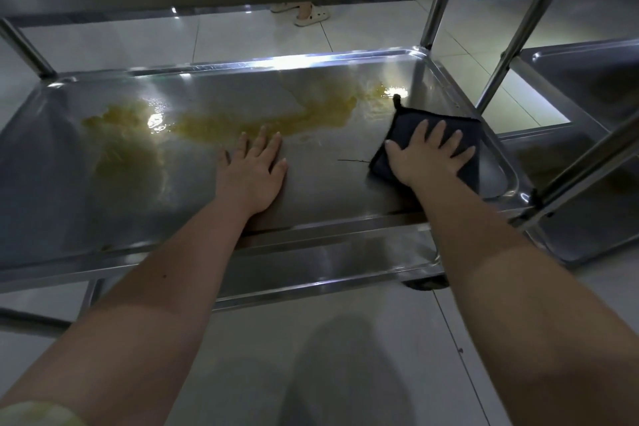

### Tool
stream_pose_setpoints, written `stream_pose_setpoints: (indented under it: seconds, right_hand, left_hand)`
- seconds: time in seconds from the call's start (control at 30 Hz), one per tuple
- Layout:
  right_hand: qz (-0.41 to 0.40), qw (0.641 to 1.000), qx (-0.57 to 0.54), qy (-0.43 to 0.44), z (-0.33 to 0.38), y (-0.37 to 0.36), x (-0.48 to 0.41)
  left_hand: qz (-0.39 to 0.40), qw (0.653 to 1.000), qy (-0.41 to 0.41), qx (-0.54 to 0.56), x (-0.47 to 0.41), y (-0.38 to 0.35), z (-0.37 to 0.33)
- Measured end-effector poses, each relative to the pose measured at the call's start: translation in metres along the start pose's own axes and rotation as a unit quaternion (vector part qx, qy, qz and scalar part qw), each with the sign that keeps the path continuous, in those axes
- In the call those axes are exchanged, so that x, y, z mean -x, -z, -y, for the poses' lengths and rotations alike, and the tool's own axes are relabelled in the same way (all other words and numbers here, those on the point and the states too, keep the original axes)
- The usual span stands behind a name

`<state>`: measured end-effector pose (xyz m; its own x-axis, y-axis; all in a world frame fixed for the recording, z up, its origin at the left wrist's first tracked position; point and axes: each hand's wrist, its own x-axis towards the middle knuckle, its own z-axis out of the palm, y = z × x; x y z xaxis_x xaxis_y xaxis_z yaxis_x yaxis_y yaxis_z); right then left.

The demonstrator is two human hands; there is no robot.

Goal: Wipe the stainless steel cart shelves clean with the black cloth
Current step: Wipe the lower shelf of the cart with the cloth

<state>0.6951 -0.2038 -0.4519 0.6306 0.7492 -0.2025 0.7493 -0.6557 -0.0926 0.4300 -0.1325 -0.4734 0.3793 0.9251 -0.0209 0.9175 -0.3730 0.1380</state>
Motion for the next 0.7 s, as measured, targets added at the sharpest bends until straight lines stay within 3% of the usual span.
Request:
stream_pose_setpoints:
  seconds: [0.2, 0.27, 0.4, 0.6, 0.7]
  right_hand:
    - [-0.030, 0.968, 0.027, 0.248, 0.099, -0.031, 0.047]
    - [-0.025, 0.958, 0.019, 0.286, 0.108, -0.036, 0.055]
    - [-0.033, 0.959, 0.024, 0.279, 0.073, -0.026, 0.032]
    - [-0.018, 0.989, 0.029, 0.144, -0.057, 0.005, -0.025]
    - [-0.021, 0.991, 0.030, 0.129, -0.079, 0.007, -0.027]
  left_hand:
    - [-0.017, 1.000, 0.007, 0.016, 0.003, -0.003, 0.000]
    - [-0.022, 0.999, 0.012, 0.026, 0.004, -0.004, 0.001]
    - [-0.018, 1.000, 0.008, 0.014, 0.003, -0.004, 0.000]
    - [0.000, 1.000, 0.014, -0.001, 0.002, -0.004, -0.004]
    - [0.021, 1.000, -0.009, -0.004, -0.014, 0.002, -0.002]
